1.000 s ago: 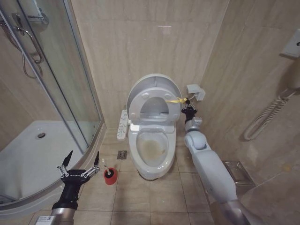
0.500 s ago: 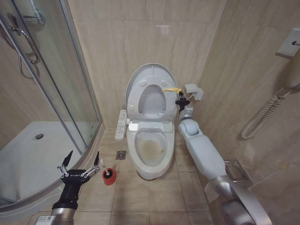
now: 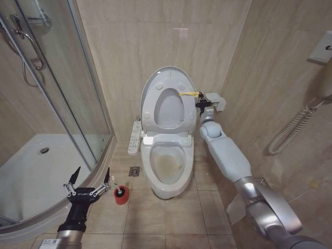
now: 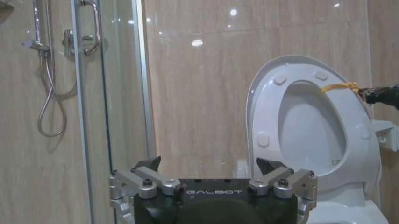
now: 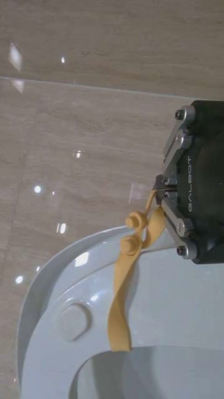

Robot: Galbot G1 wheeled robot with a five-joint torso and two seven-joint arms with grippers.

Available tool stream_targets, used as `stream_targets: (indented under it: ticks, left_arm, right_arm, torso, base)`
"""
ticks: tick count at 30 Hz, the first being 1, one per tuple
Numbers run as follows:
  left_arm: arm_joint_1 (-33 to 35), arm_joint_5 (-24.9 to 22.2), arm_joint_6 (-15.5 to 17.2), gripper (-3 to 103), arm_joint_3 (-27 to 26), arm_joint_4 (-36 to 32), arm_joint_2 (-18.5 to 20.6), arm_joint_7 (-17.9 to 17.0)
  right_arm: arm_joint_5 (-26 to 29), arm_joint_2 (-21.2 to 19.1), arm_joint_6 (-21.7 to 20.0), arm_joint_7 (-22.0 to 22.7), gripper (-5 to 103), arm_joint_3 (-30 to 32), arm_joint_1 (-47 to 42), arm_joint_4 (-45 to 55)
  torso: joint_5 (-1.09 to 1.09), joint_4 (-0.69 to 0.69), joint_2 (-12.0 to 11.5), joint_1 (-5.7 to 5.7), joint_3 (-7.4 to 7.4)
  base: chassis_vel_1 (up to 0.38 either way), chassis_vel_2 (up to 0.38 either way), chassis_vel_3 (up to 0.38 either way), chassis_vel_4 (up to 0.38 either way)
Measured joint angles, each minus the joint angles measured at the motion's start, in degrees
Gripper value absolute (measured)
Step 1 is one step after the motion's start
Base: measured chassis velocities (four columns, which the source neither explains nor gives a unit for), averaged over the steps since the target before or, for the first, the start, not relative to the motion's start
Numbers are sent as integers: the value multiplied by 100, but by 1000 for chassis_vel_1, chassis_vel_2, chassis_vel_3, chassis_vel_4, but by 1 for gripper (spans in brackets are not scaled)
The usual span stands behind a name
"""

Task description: Open the toilet lid, clean the toilet bowl with a toilet brush, close the toilet lid, and flush.

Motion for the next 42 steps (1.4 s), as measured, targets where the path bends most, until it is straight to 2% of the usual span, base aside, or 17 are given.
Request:
stream_targets:
  ticks: [15, 27, 42]
  left_arm:
    - [0, 0, 0, 100, 0, 0, 0, 0]
    - [0, 0, 0, 100, 0, 0, 0, 0]
    - [0, 0, 0, 100, 0, 0, 0, 0]
  right_arm:
    - [-3, 74, 42, 10, 2, -79, 221, -378]
    - [42, -133, 58, 86, 2, -39, 212, -287]
    - [99, -305, -108, 198, 2, -108, -36, 243]
  torso:
    - [-1, -1, 0, -1, 0]
    - [0, 2, 1, -1, 0]
    - [0, -4, 1, -1, 0]
  base:
    - [0, 0, 0, 0]
    - [0, 0, 0, 0]
    - [0, 0, 0, 0]
